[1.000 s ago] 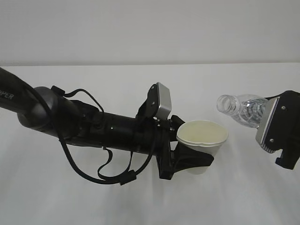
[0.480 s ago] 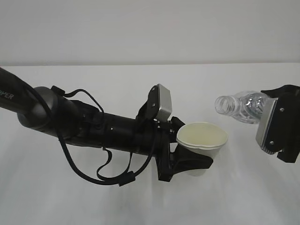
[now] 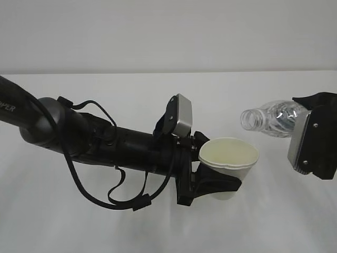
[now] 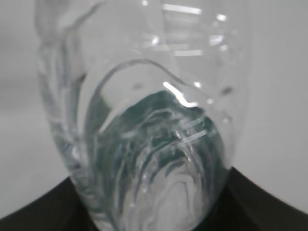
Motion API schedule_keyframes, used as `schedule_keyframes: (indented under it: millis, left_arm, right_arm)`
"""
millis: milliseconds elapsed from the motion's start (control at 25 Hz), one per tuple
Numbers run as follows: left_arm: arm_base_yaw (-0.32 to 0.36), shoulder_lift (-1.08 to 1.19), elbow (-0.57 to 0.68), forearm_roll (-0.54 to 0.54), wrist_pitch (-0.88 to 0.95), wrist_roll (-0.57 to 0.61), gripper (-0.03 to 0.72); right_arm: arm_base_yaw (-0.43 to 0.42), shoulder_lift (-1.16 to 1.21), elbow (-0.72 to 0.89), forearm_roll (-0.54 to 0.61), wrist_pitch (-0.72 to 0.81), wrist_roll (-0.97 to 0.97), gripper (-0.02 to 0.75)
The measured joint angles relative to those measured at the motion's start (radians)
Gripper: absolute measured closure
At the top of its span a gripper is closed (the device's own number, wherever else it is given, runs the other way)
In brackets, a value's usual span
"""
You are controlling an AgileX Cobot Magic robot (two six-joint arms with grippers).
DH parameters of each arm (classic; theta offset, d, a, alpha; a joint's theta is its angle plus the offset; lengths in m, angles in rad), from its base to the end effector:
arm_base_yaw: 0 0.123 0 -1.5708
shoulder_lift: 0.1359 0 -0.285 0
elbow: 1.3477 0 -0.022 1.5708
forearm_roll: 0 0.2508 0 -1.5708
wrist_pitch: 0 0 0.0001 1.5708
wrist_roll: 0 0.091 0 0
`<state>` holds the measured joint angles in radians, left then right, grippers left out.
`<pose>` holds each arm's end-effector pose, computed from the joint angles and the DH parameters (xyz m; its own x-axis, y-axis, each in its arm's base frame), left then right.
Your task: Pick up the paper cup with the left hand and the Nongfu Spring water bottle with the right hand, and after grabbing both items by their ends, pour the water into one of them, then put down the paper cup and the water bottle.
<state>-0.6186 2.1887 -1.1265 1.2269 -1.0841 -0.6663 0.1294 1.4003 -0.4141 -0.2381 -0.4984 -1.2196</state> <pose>0.2823 -0.2938 0.1155 -0.0784 0.2249 -0.9712 0.9946 -0.0486 -0.0916 0.2429 0.0419 0.1889 0.1724 -0.9696 -0.1736 -0.4261 0.0855 -0.9006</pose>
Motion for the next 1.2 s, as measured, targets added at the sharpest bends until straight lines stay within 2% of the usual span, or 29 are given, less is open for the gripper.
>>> schedule_keyframes:
  millis: [1200]
  left_arm:
    - [-0.004,0.0,0.0,0.005,-0.024,0.0,0.237]
  right_arm:
    - [0.0,0.0,0.0,0.012,-0.042,-0.157,0.318]
